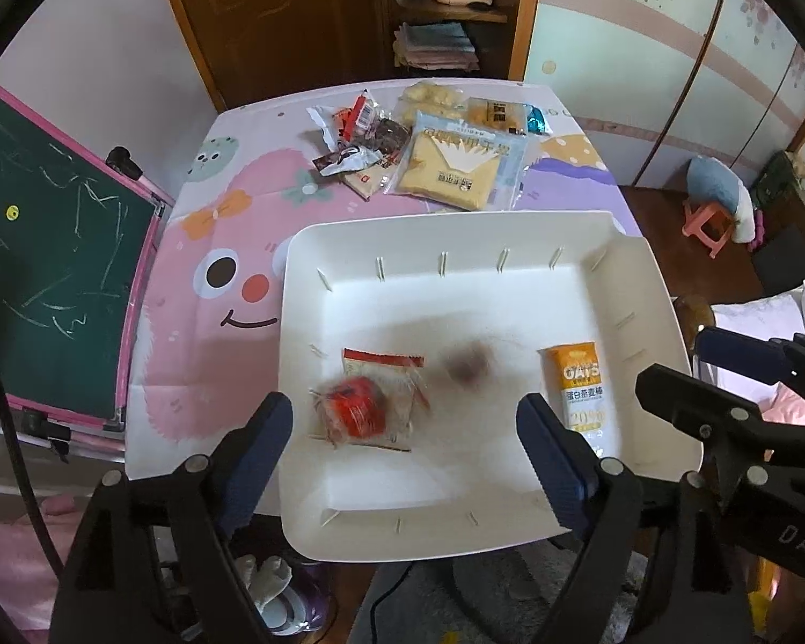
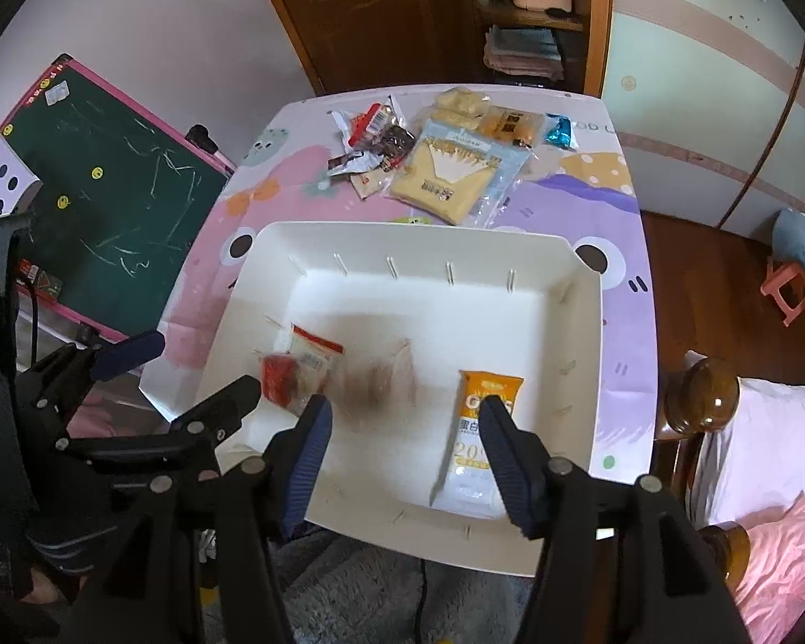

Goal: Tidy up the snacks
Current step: 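Drop both packs into the tray and open both tools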

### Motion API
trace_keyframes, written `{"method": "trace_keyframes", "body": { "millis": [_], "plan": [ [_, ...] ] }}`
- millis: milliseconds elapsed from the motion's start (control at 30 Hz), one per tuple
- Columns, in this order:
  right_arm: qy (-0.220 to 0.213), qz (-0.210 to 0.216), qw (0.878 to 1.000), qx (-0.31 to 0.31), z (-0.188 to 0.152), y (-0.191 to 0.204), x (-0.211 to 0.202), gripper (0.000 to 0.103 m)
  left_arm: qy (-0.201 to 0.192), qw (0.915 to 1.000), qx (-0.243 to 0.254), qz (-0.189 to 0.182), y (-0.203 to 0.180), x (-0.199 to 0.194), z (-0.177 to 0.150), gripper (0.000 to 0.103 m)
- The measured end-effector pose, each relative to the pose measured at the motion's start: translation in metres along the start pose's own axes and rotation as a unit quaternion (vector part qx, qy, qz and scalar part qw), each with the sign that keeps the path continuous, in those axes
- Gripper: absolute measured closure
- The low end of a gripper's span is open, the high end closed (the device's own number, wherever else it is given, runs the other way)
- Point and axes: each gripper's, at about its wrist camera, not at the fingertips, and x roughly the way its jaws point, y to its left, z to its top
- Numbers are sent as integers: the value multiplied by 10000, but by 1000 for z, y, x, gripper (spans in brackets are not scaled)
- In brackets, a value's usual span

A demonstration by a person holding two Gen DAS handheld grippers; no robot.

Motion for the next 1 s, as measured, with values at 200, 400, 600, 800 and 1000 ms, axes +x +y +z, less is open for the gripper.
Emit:
{"method": "trace_keyframes", "body": {
  "millis": [200, 400, 600, 800, 1000],
  "plan": [
    [-56, 56, 10000, 57, 1, -2, -3, 45, -68, 10000, -23, 21, 1, -5, 0, 16],
    [-116, 60, 9999, 68, 0, -3, -7, 45, -188, 9998, 12, 93, -1, -11, 2, 16],
    [-176, 46, 9998, 127, 2, -6, -10, 45, -258, 9996, 49, 135, -3, -15, 4, 16],
    [-197, 15, 9997, 140, 4, -7, -10, 45, -283, 9994, 79, 188, -4, -16, 6, 16],
    [-224, 24, 9996, 156, 9, -7, -8, 45, -276, 9993, 71, 229, -1, -15, 10, 16]
  ]
}}
